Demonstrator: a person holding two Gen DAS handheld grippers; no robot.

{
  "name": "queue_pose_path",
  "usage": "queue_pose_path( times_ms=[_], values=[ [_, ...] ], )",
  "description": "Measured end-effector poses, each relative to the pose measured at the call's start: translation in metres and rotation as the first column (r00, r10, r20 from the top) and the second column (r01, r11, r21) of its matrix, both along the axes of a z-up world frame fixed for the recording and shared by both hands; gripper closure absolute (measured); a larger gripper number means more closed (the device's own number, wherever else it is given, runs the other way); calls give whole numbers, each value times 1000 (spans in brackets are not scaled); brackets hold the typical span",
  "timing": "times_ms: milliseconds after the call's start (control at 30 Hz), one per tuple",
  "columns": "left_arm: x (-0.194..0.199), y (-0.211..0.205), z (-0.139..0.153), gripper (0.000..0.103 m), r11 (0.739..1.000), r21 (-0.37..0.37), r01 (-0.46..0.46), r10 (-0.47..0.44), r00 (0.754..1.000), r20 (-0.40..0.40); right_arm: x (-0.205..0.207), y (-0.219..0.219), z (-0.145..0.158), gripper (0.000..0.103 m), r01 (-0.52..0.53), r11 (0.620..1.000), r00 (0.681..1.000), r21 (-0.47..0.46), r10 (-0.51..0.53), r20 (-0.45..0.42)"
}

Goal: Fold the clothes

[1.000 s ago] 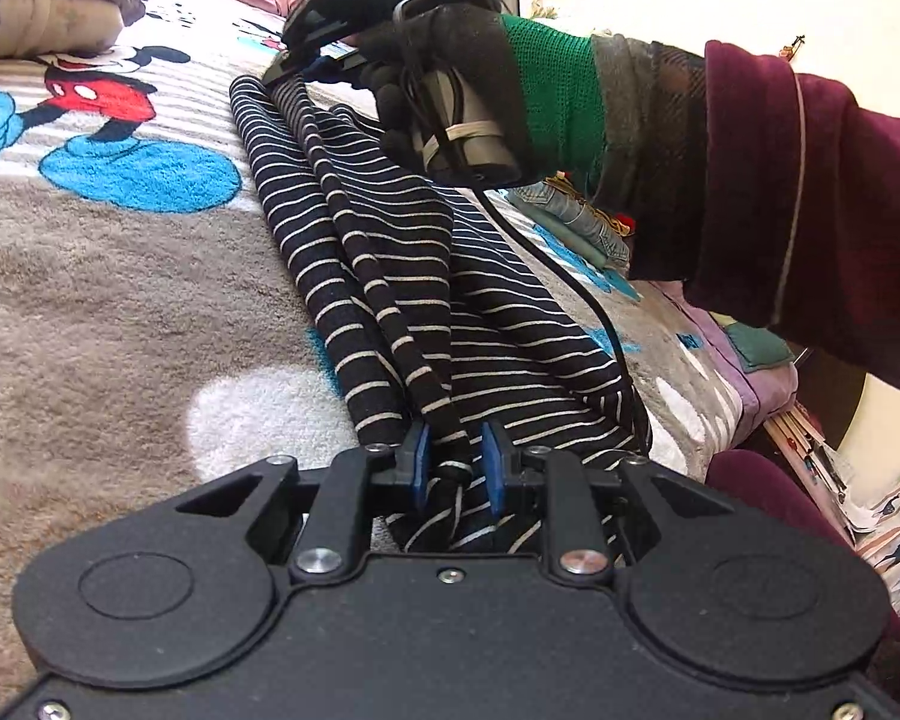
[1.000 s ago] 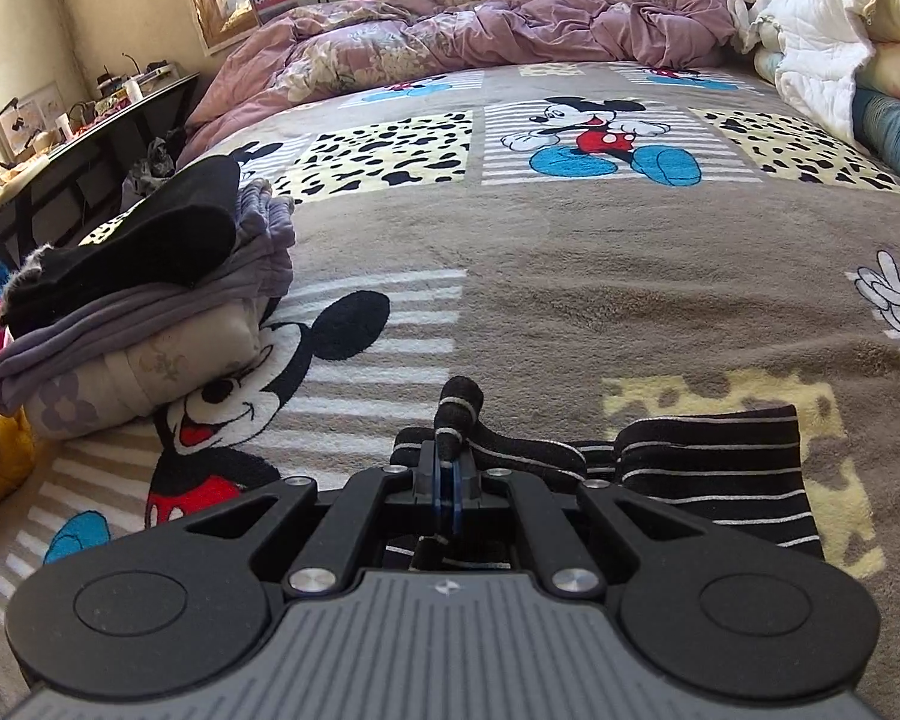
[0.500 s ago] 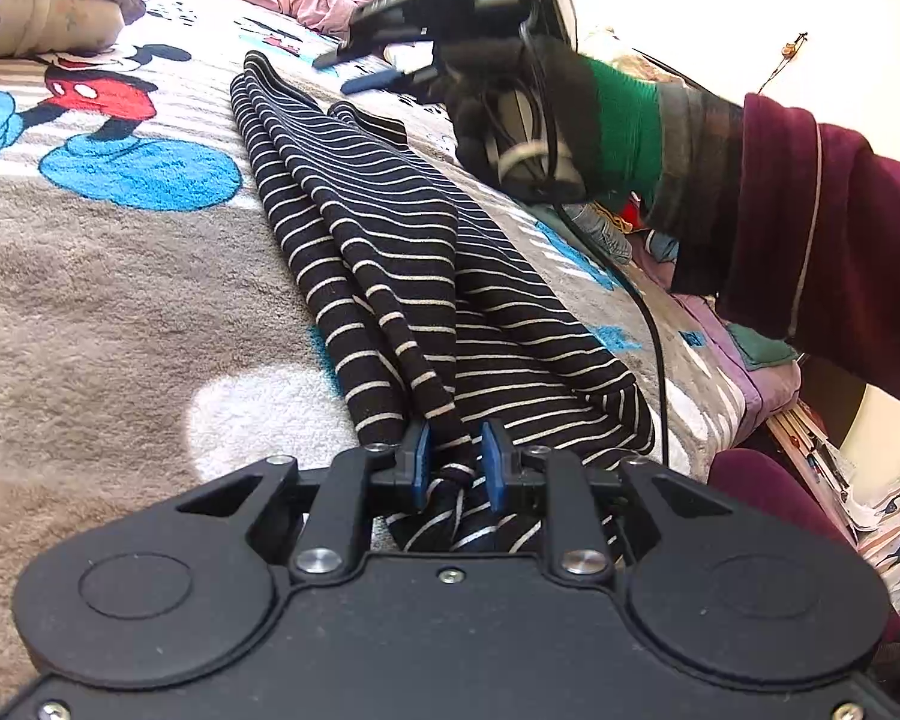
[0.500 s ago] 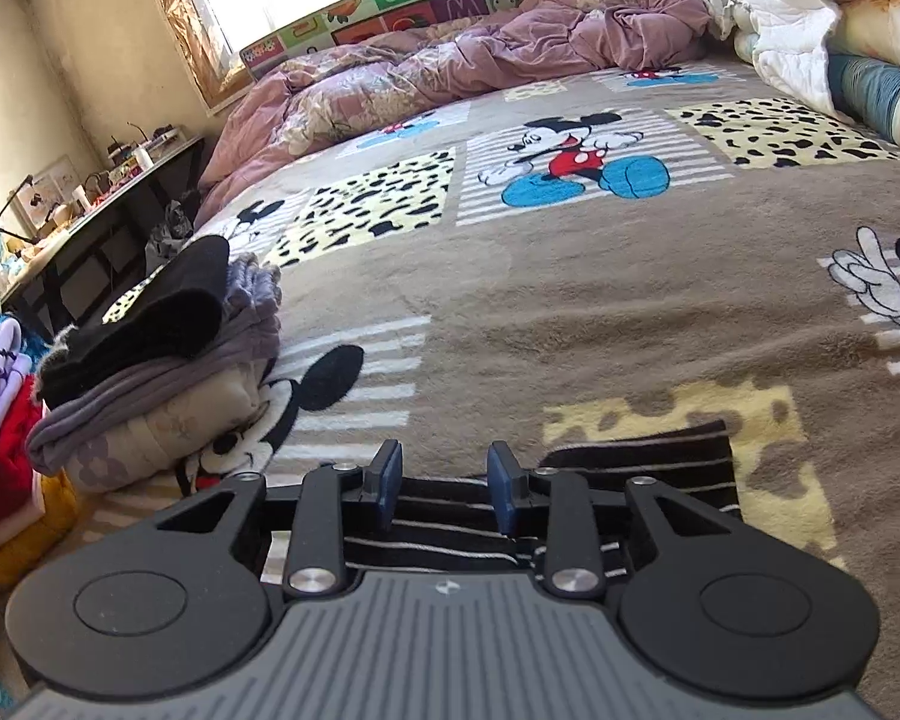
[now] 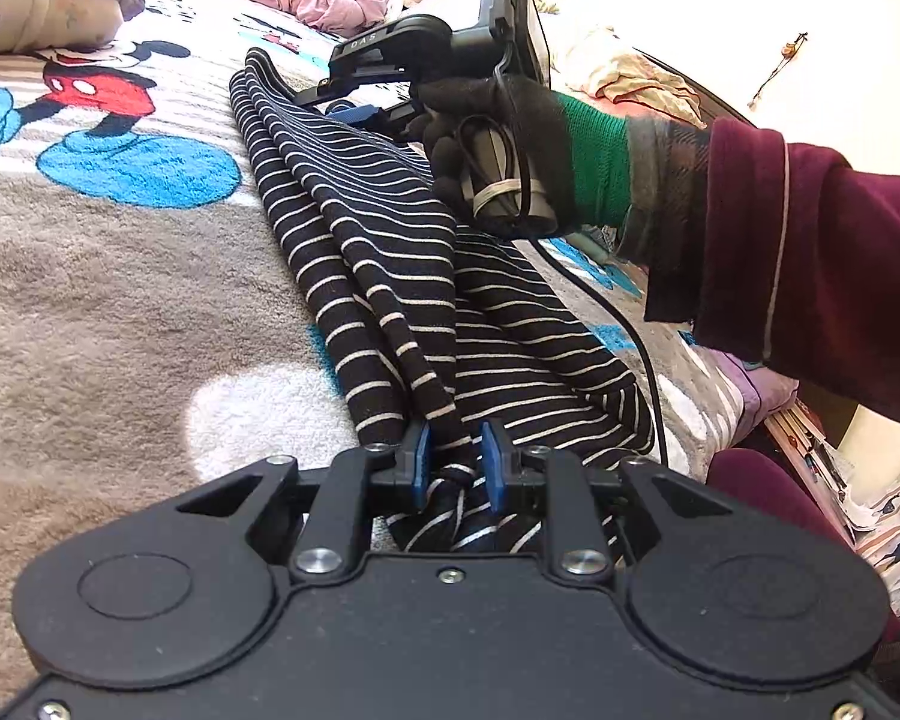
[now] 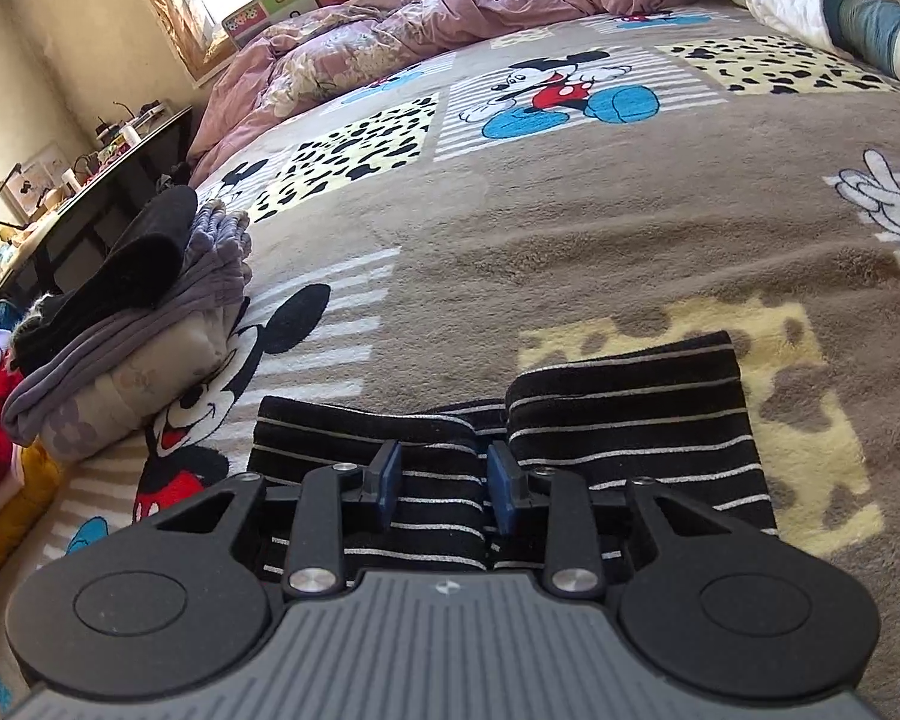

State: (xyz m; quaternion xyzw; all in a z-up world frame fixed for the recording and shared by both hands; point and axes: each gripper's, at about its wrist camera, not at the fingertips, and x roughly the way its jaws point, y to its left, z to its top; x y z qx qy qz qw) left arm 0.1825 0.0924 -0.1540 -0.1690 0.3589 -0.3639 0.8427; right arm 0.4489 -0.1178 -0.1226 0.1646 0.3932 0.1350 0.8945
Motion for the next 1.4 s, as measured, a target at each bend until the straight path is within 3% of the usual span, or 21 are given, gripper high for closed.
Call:
queue_pose_path(
  times_ms=[33,67,133,367,500,667,733,800,1000,1133,1300,1400],
  values=[
    [0,0,0,83,1000,0,1,-1,1000,-1,-1,-2,-1,75,2,1000,1000,10,-2,3],
    [1,0,0,83,1000,0,1,-1,1000,-1,-2,-3,-2,87,5,1000,1000,19,-5,6],
    [1,0,0,83,1000,2,2,-2,1000,-1,-4,-6,-1,95,6,1000,1000,30,-7,17],
    [0,1,0,83,1000,4,-1,1,1000,0,-13,-13,23,96,-4,999,996,50,0,93],
    [0,3,0,83,1000,-2,-1,1,1000,-3,-14,-18,38,96,-1,1000,994,15,-1,114],
    [1,5,0,83,1000,-12,0,0,1000,-12,-9,-21,30,96,6,1000,994,3,-6,107],
    [2,6,0,83,1000,-17,0,0,1000,-17,-6,-21,24,96,-14,999,995,46,9,99],
    [2,7,0,83,1000,-23,1,-2,1000,-23,-3,-21,18,96,-31,996,996,84,23,92],
    [4,7,3,82,1000,-24,4,-4,999,-34,-10,-17,22,91,-10,1000,996,0,10,92],
    [3,6,6,81,1000,-22,4,-5,1000,-31,-20,-16,30,69,-9,998,993,-56,16,116],
    [-1,4,13,76,1000,-12,-6,6,1000,-7,-62,-19,56,69,-72,992,976,-99,91,199],
    [-4,3,16,79,999,13,-40,40,999,10,-93,-18,62,69,-138,985,966,-108,158,205]
  ],
)
